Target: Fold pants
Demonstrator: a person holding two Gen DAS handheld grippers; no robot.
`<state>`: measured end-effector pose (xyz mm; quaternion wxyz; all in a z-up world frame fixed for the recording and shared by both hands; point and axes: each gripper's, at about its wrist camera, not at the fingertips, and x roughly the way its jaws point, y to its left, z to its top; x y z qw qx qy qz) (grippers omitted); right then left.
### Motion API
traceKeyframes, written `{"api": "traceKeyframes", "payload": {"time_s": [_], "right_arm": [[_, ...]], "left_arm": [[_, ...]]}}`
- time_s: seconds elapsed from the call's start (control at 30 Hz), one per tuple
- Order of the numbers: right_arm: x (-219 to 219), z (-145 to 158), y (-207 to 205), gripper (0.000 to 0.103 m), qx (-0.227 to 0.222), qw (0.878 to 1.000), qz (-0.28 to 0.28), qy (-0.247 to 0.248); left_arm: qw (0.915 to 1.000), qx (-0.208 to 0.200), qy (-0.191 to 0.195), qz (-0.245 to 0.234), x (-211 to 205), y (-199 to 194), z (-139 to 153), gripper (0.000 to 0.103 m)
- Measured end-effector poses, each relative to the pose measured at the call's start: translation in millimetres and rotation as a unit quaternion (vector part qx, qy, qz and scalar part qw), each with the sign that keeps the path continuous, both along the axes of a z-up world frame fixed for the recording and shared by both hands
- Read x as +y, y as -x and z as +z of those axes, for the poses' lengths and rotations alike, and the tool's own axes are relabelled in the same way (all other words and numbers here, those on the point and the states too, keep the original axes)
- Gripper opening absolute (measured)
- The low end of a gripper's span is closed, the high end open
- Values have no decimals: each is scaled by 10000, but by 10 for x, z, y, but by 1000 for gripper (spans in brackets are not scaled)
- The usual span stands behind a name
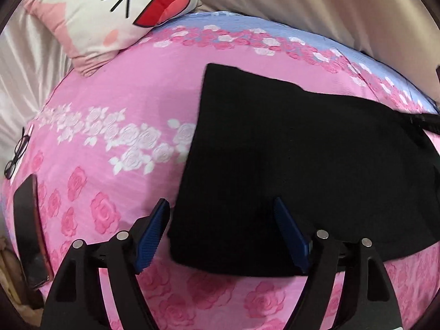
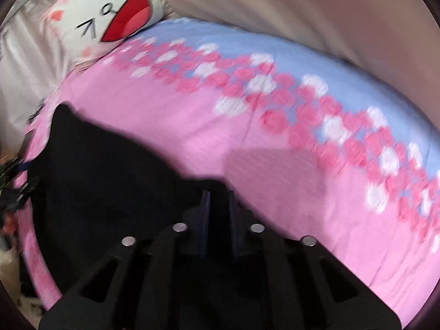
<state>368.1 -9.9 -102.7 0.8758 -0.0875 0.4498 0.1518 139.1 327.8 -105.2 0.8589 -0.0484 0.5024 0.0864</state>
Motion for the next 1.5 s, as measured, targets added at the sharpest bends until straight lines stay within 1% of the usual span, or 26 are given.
{"api": "traceKeyframes", "payload": {"time_s": [0.03, 0.07, 0.1, 0.17, 0.2, 0.23, 0.3, 0.4, 0.47, 0.5, 0.53, 0.6, 0.63, 0.7, 0.77, 0.87, 0.97, 1.07, 1.1, 1.17, 1.2, 1.27, 1.33, 1.37, 1.43, 1.5], "right_arm": [[-106, -5, -111, 0, -74, 9996, -276, -39], [-216, 6, -198, 0, -227, 9980, -595, 35], [-318, 64, -202, 0, -308, 9969, -701, -156], [-431, 174, -113, 0, -368, 9953, -680, -583], [-483, 266, 32, 4, -404, 9951, -534, -724], [-470, 309, 115, 5, -436, 9956, -440, -705], [-403, 350, 345, 5, -418, 9974, -92, -574], [-206, 266, 478, 7, -274, 9988, 215, -354], [-38, 57, 390, 16, -109, 9993, 299, -215], [88, -118, 291, 16, 111, 9992, 364, -140], [156, -174, 252, 17, 12, 9993, 359, -71], [321, -199, 203, 17, -403, 9980, 353, 349], [313, -152, 180, 17, -474, 9982, 242, 283], [184, 42, 217, 17, -600, 9975, -35, -382], [164, 203, 429, 17, -839, 9951, 56, -519], [291, 189, 740, 17, -470, 9948, 611, -673], [427, -13, 768, 17, 0, 9929, 838, -845], [575, -197, 633, 17, 200, 9928, 792, -871], [614, -269, 518, 14, 214, 9938, 737, -805], [633, -292, 336, 14, 26, 9953, 639, -728], [630, -282, 248, 14, -20, 9967, 467, -659], [602, -223, 209, 16, 29, 9949, 360, -941], [673, -135, 377, 17, 81, 9903, 744, -1167], [783, -125, 507, 17, 145, 9870, 1089, -1170], [958, -174, 606, 17, 144, 9854, 1393, -972], [1066, -335, 493, 14, 79, 9897, 1327, -529]], "left_arm": [[10000, 1, -8, 6, 31, 18, -4, 84], [10000, 2, -48, 30, 58, 43, -17, 87], [10000, -1, -19, 63, 91, 64, -25, 89], [9999, -2, 101, 108, 160, 69, -46, 89], [9999, -32, 104, 104, 168, 99, -36, 88], [9999, -65, 91, 91, 184, 106, -14, 87], [9999, -133, 69, 84, 192, 124, 53, 83], [9994, -343, -13, 110, 157, 155, 204, 85], [9990, 6, -371, 258, 150, 81, 122, 85], [9977, 230, -540, 349, 168, 50, 38, 91], [9978, 195, -504, 381, 207, 62, -14, 97], [9980, 175, -395, 451, 269, 100, -17, 98], [9982, 156, -245, 519, 315, 124, 0, 98], [9980, 70, -139, 619, 372, 188, 56, 94], [9977, -118, -71, 666, 416, 299, 206, 93], [9963, -566, -24, 653, 345, 372, 524, 92], [9948, -893, -31, 493, 170, 115, 696, 94], [9950, -752, -219, 614, 99, -320, 528, 94], [9950, -591, -384, 707, 102, -438, 423, 94], [9890, 46, -1008, 1079, 203, -692, 38, 95], [9888, -71, -956, 1147, 264, -707, -48, 98], [9907, -185, -557, 1229, 370, -652, -61, 98], [9909, -172, -273, 1306, 439, -610, -42, 98], [9909, -188, -304, 1296, 444, -592, -47, 98], [9912, -265, -404, 1231, 426, -578, -74, 98], [9908, -305, -455, 1239, 411, -580, -78, 98]]}}
